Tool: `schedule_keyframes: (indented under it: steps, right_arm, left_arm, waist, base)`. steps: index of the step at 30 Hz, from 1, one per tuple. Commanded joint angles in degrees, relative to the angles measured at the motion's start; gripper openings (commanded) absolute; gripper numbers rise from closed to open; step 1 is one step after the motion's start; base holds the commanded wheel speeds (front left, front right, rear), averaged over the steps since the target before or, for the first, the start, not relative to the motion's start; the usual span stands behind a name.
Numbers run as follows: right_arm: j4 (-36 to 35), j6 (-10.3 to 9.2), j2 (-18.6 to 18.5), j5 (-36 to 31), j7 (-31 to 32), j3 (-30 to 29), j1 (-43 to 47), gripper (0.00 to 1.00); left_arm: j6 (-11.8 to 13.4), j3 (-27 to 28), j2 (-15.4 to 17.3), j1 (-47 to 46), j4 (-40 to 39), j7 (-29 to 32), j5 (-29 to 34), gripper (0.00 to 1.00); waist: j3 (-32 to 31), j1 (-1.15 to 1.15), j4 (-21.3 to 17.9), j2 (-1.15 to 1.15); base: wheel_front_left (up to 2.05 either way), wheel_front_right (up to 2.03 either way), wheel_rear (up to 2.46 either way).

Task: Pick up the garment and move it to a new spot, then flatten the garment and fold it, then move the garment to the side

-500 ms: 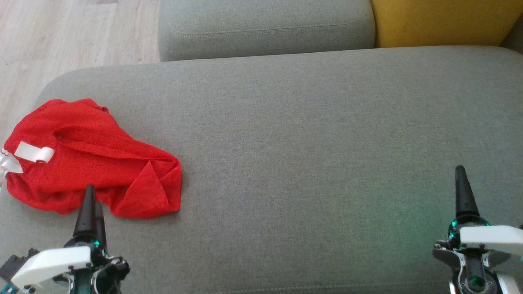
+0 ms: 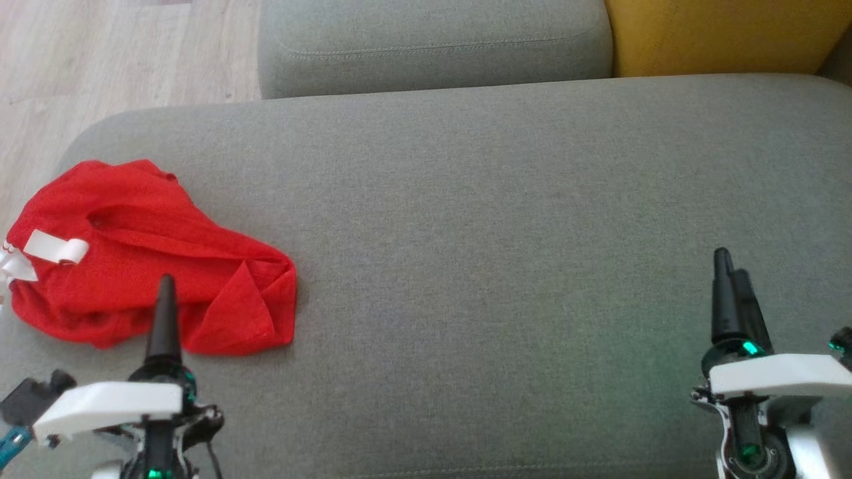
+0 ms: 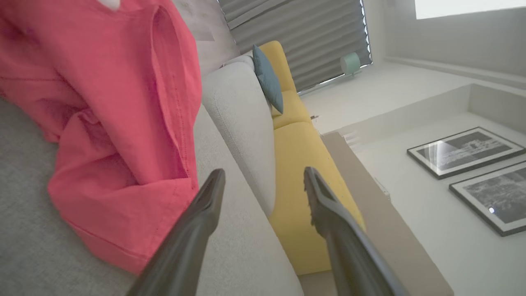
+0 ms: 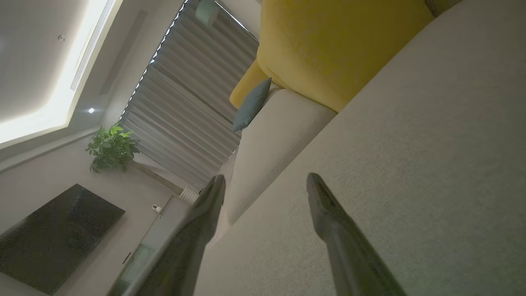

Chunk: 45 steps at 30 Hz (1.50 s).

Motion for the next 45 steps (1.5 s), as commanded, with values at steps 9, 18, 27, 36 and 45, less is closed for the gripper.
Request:
schedule_keyframes:
  steps: [9,18,27,36,45]
  right_arm:
    - [-3.5,0.13,-0.3,-11.0,-2.2,2.1,-2.2,1.0]
    - [-4.6,0.14,-0.4,-20.3,-3.7,4.2,-2.0,1.0]
    - [-5.2,0.15,-0.4,-27.9,-5.1,6.1,-1.6,1.0]
    - [-7.1,0.17,-0.4,-36.6,-6.8,7.8,-1.6,1.0]
    - [-8.1,0.18,-0.5,-43.8,-8.3,8.6,-1.3,1.0]
  left_arm:
    - [2.7,-4.2,0.9,-2.4,-5.7,-2.1,14.3,1.0]
    - [5.1,-8.0,0.9,-2.5,-7.7,-3.6,26.0,1.0]
    - [7.3,-10.4,1.0,-2.4,-8.8,-5.0,34.4,1.0]
    - [11.2,-13.5,2.6,-3.0,-8.7,-6.6,43.5,1.0]
    - [15.7,-18.6,5.5,-3.3,-8.7,-8.1,50.8,1.0]
  waist:
    - [-0.1,0.0,0.0,0.0]
    - [-0.2,0.0,-0.2,0.0]
    - [-0.1,0.0,-0.5,0.0]
    - [0.1,0.0,-0.7,0.0]
    - [0.0,0.0,-0.7,0.0]
  base:
    - [0.0,0.0,0.0]
    - [0.0,0.0,0.0]
    - [0.0,0.0,0.0]
    - [0.0,0.0,0.0]
    - [0.0,0.0,0.0]
